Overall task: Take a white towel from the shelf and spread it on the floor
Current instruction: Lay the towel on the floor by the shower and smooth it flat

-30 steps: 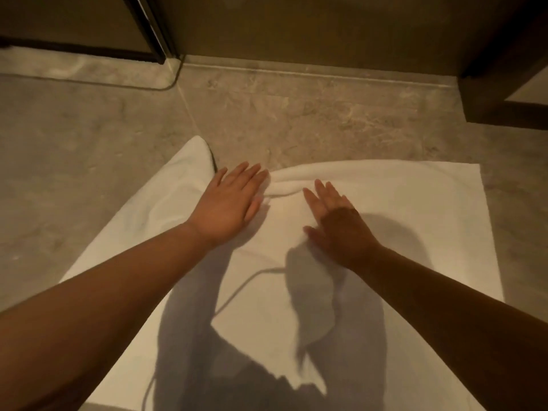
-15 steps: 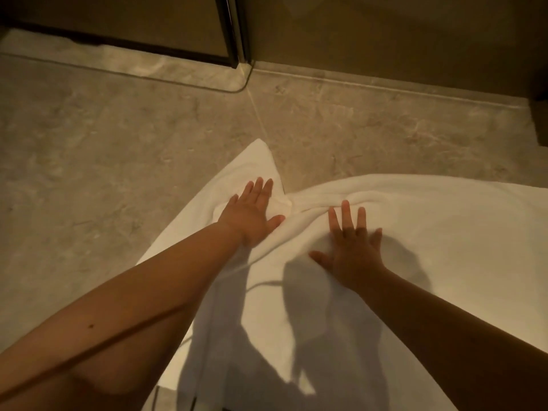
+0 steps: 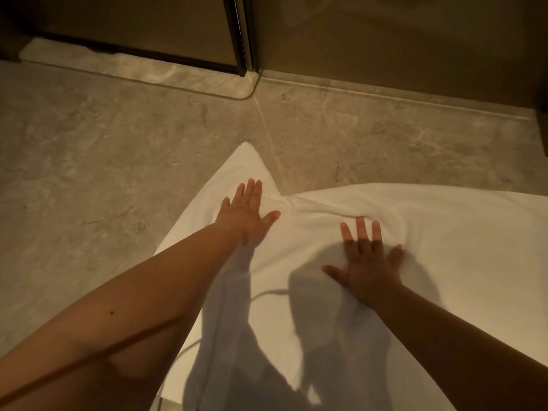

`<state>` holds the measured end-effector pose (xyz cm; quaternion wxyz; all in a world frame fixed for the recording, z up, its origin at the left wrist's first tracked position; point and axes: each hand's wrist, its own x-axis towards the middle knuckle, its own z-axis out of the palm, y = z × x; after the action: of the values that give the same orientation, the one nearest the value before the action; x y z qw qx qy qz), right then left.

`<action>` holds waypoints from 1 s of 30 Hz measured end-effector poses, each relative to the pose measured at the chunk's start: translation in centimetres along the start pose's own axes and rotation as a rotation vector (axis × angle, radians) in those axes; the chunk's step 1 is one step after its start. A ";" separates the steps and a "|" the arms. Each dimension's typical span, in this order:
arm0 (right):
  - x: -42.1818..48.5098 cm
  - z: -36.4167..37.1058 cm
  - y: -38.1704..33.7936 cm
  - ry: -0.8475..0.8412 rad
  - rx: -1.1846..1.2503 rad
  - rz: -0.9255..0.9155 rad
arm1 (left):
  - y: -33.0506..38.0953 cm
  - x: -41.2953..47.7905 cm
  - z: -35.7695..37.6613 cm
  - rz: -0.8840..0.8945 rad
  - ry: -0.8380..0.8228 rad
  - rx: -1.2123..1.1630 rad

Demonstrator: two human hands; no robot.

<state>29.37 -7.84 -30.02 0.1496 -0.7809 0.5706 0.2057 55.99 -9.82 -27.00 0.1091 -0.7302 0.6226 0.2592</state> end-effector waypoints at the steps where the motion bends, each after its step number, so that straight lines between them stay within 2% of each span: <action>1: -0.1 0.0 0.3 -0.001 -0.003 -0.001 | -0.2 0.1 0.0 -0.010 0.000 0.001; 12: -1.2 -1.1 1.1 -0.077 0.025 0.024 | -1.7 0.4 0.5 -0.097 -0.005 0.070; 14: -1.3 -2.0 0.1 0.054 0.103 0.007 | -1.5 0.4 0.4 -0.066 0.070 0.043; 17: -0.3 -4.2 -1.2 0.363 0.312 -0.110 | -1.3 0.7 -0.4 0.124 0.282 0.085; 20: 2.4 -6.7 -3.0 0.479 0.406 -0.208 | -0.7 2.2 -2.2 0.295 0.364 0.174; 22: 4.4 -8.2 -4.2 0.435 0.398 -0.230 | 0.1 3.2 -3.0 0.355 0.307 0.202; 24: 6.0 -8.7 -4.9 0.306 0.365 -0.224 | 0.5 3.6 -3.2 0.400 0.240 0.202; 26: 6.6 -8.4 -5.1 0.202 0.318 -0.202 | 0.3 3.5 -2.8 0.402 0.243 0.172; 30: 6.0 -6.9 -4.6 0.336 0.251 -0.210 | -1.0 2.5 -1.9 0.391 0.361 0.150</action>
<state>36.42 -14.64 -26.99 0.1689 -0.8346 0.5240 -0.0163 57.68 -12.63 -26.89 -0.0017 -0.6205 0.7785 0.0942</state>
